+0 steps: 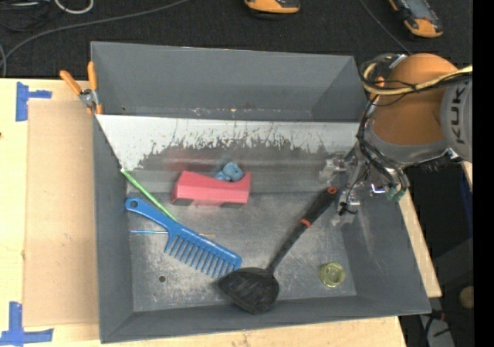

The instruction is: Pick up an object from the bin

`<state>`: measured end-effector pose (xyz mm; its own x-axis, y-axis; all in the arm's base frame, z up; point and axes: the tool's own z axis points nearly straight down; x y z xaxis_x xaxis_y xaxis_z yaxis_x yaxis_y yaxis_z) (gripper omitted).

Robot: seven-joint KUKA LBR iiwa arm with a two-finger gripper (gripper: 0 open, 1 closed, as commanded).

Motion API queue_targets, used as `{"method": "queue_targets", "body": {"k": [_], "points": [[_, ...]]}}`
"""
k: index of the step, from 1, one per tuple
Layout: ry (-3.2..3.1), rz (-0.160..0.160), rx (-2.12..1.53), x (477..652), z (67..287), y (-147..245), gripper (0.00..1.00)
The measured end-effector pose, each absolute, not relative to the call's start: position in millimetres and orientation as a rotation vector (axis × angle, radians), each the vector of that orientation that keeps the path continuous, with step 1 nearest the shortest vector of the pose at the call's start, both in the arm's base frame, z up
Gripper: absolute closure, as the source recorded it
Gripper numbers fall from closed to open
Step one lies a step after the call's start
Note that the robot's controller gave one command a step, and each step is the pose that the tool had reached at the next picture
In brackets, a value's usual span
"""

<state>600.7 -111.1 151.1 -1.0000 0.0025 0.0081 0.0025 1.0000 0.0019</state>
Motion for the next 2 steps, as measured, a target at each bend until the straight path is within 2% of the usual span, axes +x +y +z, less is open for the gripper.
{"method": "queue_targets", "body": {"k": [1, 2], "points": [[-3.141, -0.001, 0.000, 602.5, 155.4, -110.7, 0.00], [-3.141, -0.002, -0.084, 574.7, 87.2, -92.9, 0.00]]}}
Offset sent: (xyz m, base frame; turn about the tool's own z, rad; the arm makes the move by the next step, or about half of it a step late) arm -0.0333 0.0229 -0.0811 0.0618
